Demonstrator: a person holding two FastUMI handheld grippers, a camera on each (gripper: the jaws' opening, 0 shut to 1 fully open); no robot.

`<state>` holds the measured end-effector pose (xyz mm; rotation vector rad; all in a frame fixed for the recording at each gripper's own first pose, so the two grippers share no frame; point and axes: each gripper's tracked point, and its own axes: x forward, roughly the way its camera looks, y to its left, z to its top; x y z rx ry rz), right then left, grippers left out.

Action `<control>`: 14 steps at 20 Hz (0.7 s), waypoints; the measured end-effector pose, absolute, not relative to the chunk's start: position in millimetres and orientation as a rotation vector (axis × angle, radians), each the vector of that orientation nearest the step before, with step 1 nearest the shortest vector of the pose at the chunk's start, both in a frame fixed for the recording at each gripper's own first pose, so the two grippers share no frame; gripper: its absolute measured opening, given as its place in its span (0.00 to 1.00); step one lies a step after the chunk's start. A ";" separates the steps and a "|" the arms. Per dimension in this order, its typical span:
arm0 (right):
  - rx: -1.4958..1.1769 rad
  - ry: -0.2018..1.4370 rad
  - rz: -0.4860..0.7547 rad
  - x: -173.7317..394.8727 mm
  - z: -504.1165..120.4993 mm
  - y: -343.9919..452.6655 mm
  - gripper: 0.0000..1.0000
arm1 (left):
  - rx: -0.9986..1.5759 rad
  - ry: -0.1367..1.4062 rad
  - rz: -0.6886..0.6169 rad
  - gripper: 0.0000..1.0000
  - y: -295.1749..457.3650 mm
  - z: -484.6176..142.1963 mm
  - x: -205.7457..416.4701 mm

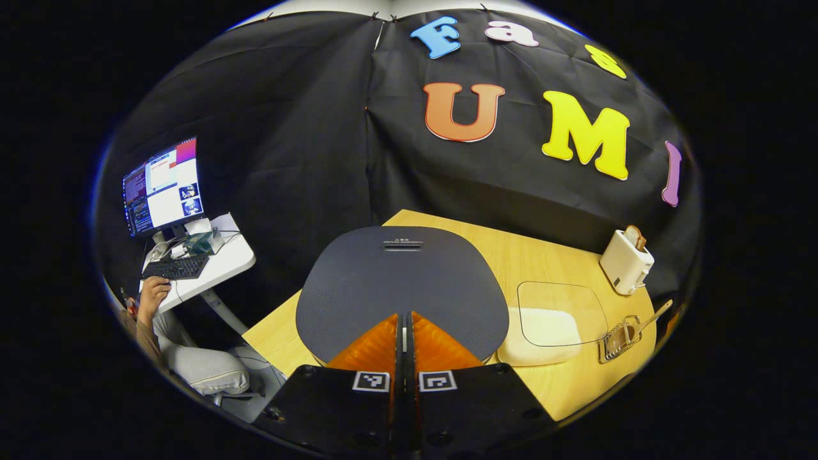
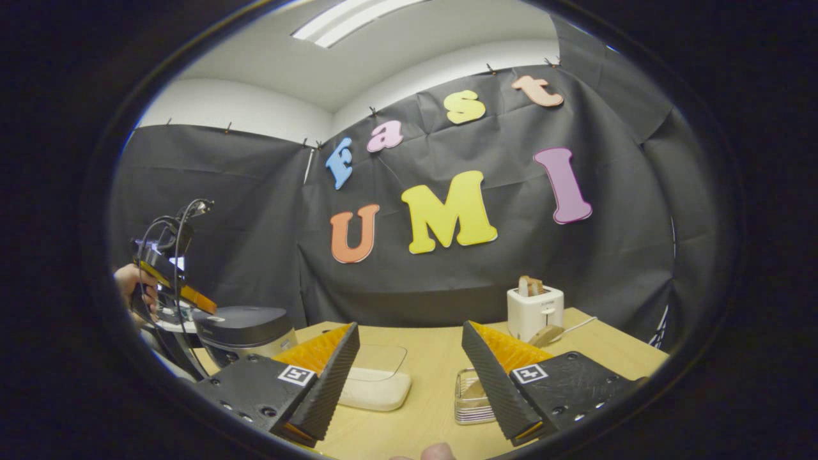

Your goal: Close the left gripper, press the button to open the rice cooker; take a wooden spoon from the chopstick holder with the right hand, scoop a spoonful of rice and pour it into the rice cooker, then put the wooden spoon back into the chopstick holder.

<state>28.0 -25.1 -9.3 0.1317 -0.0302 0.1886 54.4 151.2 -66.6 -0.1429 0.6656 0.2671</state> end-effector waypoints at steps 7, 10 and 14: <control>0.143 -0.022 0.203 32.8 -16.7 -17.3 0.96 | -0.163 0.676 0.248 0.03 148.0 -78.7 52.1; 0.148 -0.006 0.213 37.1 -22.8 -12.2 0.96 | -0.151 0.657 0.239 0.03 148.0 -79.1 52.9; 0.132 -0.010 0.206 34.8 -17.0 -14.5 0.96 | -0.124 0.629 0.257 0.03 149.8 -70.9 56.5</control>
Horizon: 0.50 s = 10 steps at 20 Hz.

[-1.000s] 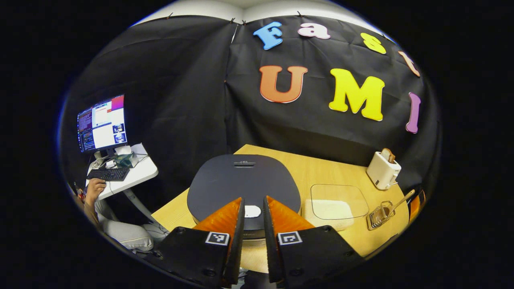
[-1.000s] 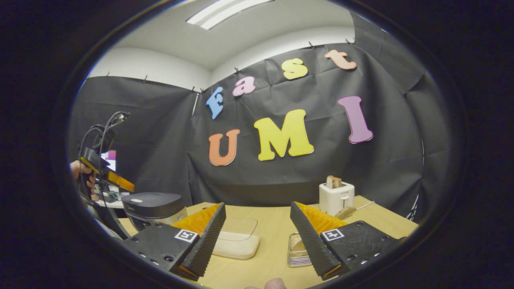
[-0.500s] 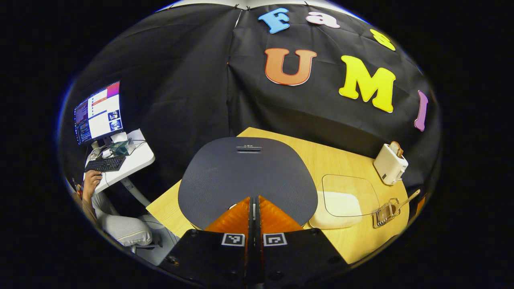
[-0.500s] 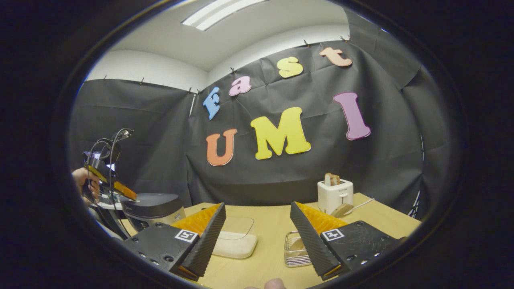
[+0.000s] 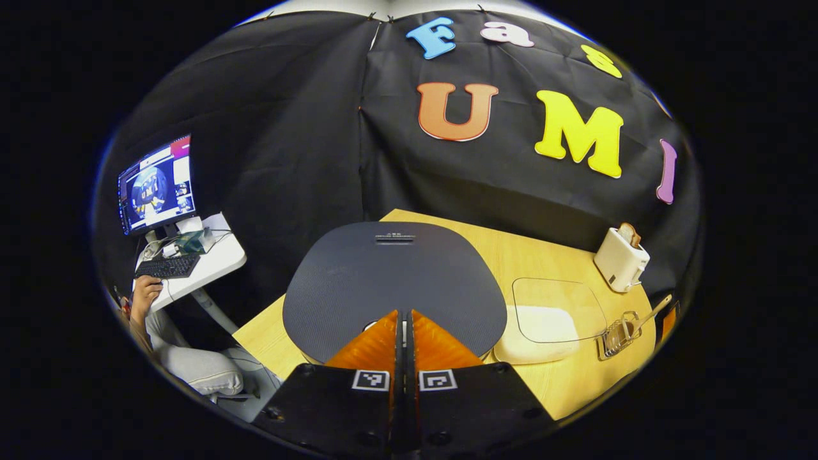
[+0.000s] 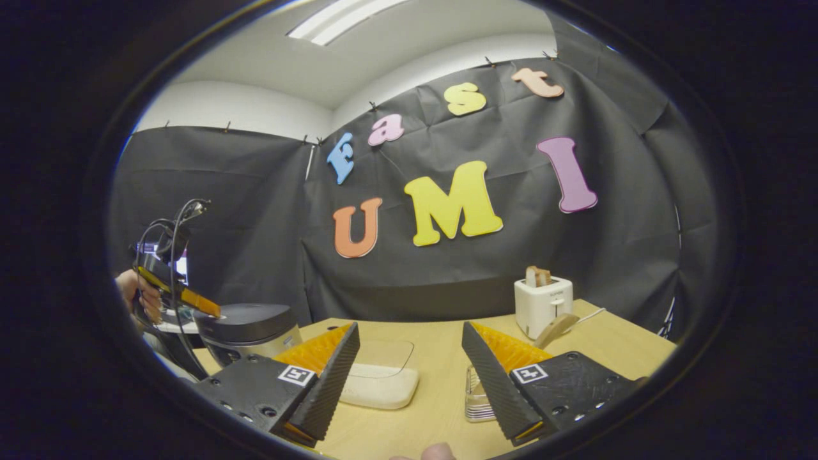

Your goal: Close the left gripper, press the button to open the rice cooker; take a wooden spoon from the chopstick holder with the right hand, scoop a spoonful of rice and pour it into the rice cooker, then put the wooden spoon back into the chopstick holder.

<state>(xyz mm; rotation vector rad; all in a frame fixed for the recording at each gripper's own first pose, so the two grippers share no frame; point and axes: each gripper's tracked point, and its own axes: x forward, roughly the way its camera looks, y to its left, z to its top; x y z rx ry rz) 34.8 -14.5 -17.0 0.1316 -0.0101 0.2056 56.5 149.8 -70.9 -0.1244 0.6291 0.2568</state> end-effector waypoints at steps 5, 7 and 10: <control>0.102 -0.059 0.175 23.6 -2.3 -26.0 0.96 | -0.023 0.449 0.282 0.03 157.9 -22.5 74.3; 0.089 -0.059 0.159 23.4 -2.9 -31.2 0.95 | -0.023 0.335 0.220 0.12 140.3 4.0 91.2; 0.097 -0.051 0.138 21.2 -2.4 -42.6 0.96 | 0.008 0.237 0.199 0.80 133.1 34.9 109.6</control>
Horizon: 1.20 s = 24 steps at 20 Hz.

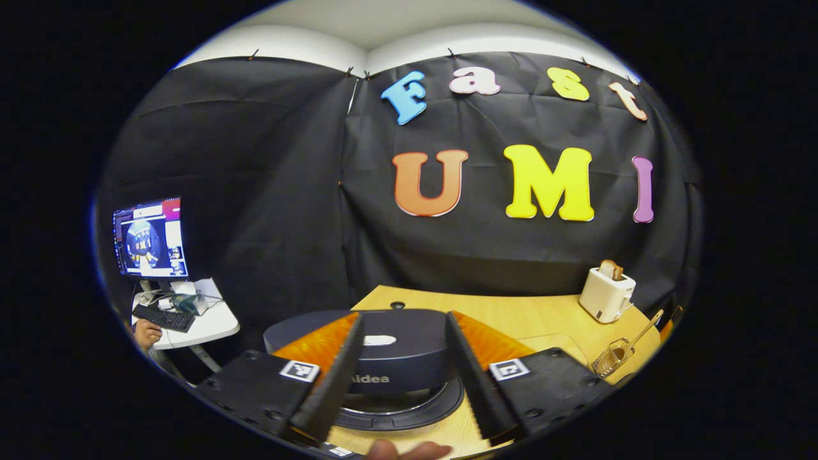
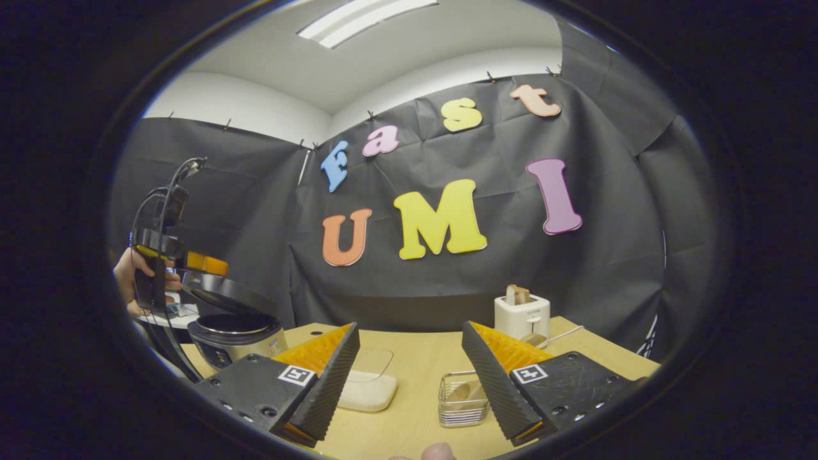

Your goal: Close the left gripper, press the button to open the rice cooker; take a wooden spoon from the chopstick holder with the right hand, scoop a spoonful of rice and pour it into the rice cooker, then put the wooden spoon back into the chopstick holder.

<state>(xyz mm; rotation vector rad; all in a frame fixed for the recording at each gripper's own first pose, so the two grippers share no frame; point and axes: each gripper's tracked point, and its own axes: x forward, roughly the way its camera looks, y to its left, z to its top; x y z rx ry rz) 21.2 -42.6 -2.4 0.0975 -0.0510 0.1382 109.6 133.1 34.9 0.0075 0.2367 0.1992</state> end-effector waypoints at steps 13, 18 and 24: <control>0.057 0.000 0.068 12.5 -17.0 -71.4 0.92 | 0.073 0.042 0.215 0.99 100.4 76.5 58.4; 0.039 0.051 0.036 11.5 -36.4 -84.9 0.96 | 0.067 0.031 0.186 0.99 84.1 62.1 41.8; 0.060 0.170 -0.035 43.9 -85.3 -110.0 0.96 | 0.070 0.043 0.200 0.99 77.5 27.3 27.0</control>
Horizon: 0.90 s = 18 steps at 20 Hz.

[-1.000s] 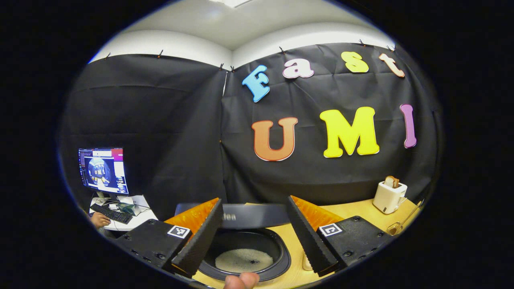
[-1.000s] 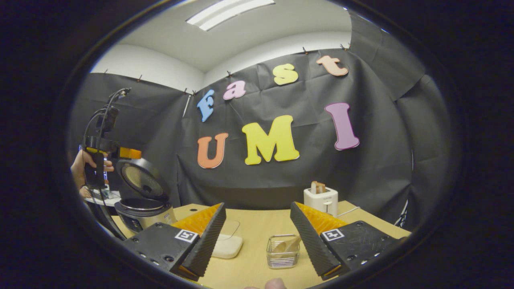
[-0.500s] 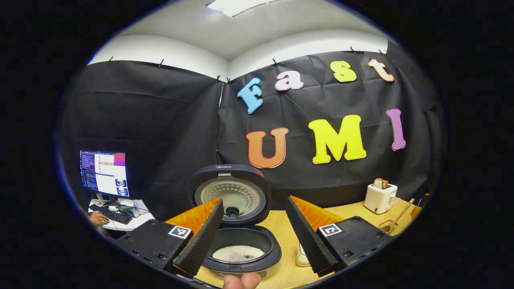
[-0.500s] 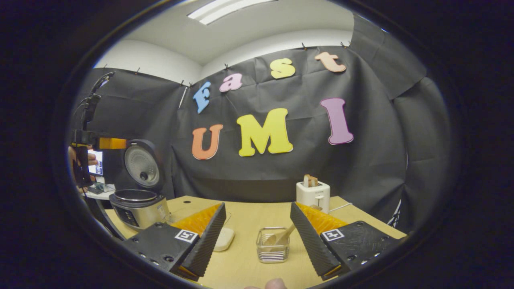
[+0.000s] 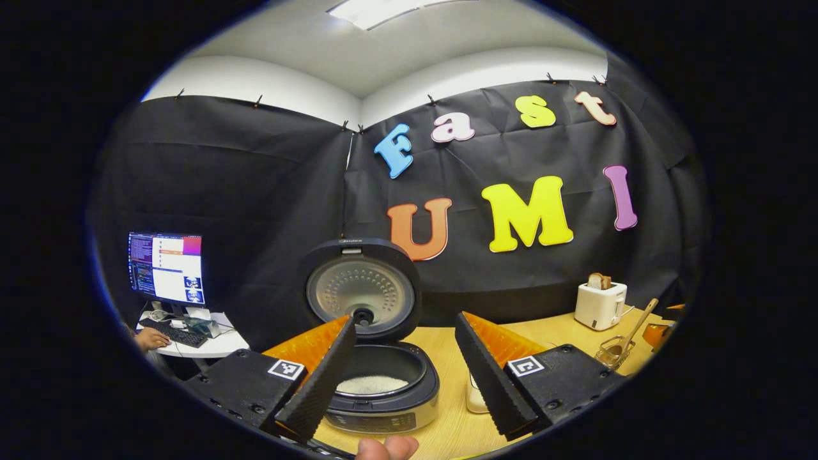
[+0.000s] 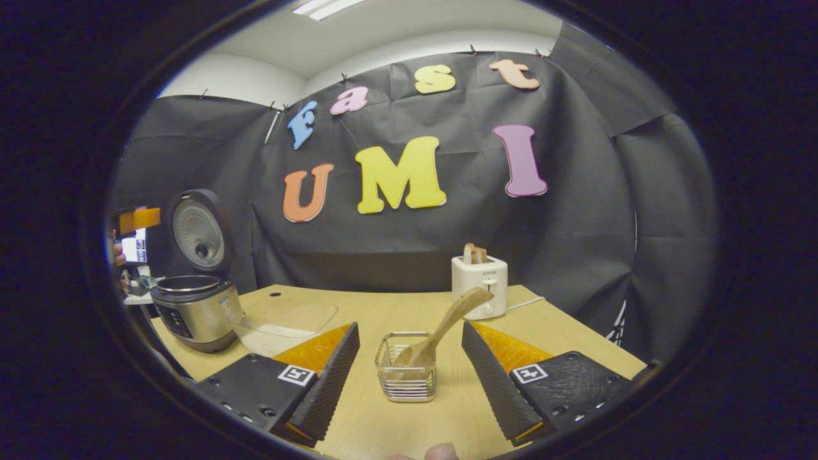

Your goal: Close the left gripper, press the button to open the rice cooker; take a wooden spoon from the chopstick holder with the right hand, scoop a spoonful of rice and pour it into the rice cooker, then put the wooden spoon back into the chopstick holder.

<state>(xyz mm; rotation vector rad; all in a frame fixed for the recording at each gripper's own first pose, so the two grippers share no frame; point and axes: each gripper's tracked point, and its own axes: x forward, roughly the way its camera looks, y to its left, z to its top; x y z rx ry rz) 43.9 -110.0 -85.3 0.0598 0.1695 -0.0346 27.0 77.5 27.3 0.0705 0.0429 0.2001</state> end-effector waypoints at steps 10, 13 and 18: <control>0.149 0.338 -0.112 110.9 -133.3 -132.8 0.96 | 0.094 0.064 0.192 0.99 72.3 -19.7 22.4; 0.180 0.367 -0.119 129.1 -141.5 -138.9 0.95 | 0.119 0.079 0.200 0.99 76.8 -27.2 24.3; 0.215 0.368 -0.107 144.6 -140.6 -138.2 0.80 | 0.111 0.106 0.212 0.99 80.6 -38.4 28.9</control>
